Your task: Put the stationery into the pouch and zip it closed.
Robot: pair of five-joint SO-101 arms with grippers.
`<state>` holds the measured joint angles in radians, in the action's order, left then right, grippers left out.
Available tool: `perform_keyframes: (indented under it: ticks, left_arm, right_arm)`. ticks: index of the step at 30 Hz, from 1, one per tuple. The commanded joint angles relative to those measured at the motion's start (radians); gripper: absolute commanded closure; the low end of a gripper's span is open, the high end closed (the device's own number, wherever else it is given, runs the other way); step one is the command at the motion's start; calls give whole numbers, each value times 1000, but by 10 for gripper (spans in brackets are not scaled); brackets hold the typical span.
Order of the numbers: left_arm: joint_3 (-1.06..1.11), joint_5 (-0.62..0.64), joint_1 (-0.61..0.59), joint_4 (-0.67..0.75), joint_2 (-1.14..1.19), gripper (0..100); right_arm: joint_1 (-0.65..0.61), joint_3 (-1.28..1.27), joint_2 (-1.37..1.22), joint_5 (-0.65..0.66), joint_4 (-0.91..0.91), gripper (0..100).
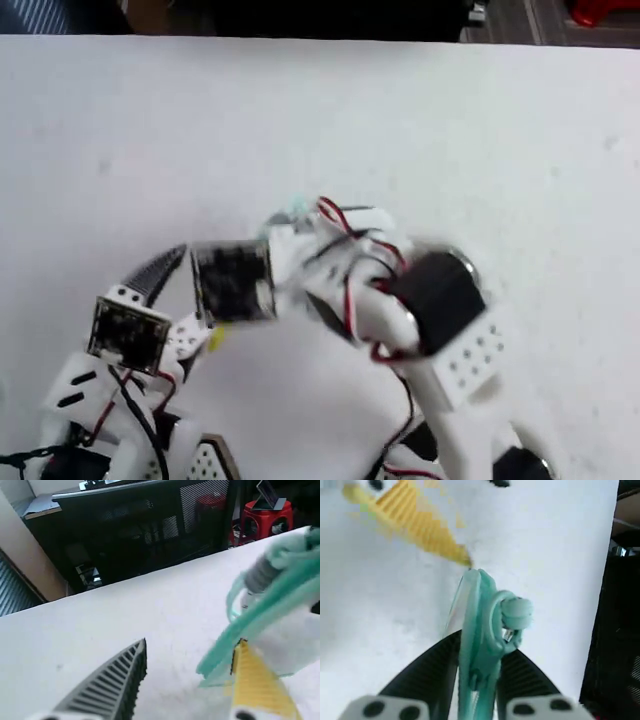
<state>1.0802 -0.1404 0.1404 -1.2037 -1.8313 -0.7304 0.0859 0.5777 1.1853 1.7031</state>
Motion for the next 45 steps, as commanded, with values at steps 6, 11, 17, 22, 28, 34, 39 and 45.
perform_keyframes:
  ticks: [6,11,17,22,28,34,39,45]
  left_arm:
    - [2,38,-153,84,4,713]
    - [213,196,-4,305,4,714]
    - [270,196,162,339,5,714]
    - [239,186,229,229,5,714]
    - [95,133,179,84,4,710]
    - [-43,141,93,-6,4,710]
    - [-41,158,93,-20,4,710]
    - [60,161,91,61,4,710]
  right_arm:
    - [-91,-324,283,301,21,981]
    - [-168,-397,246,295,16,981]
    - [-154,-396,153,230,-96,981]
    - [-130,-344,122,222,-139,981]
    - [13,-269,25,222,-196,981]
    - [97,-186,-125,219,-197,981]
    - [99,-133,-199,172,-252,981]
    - [64,-209,-228,26,-429,981]
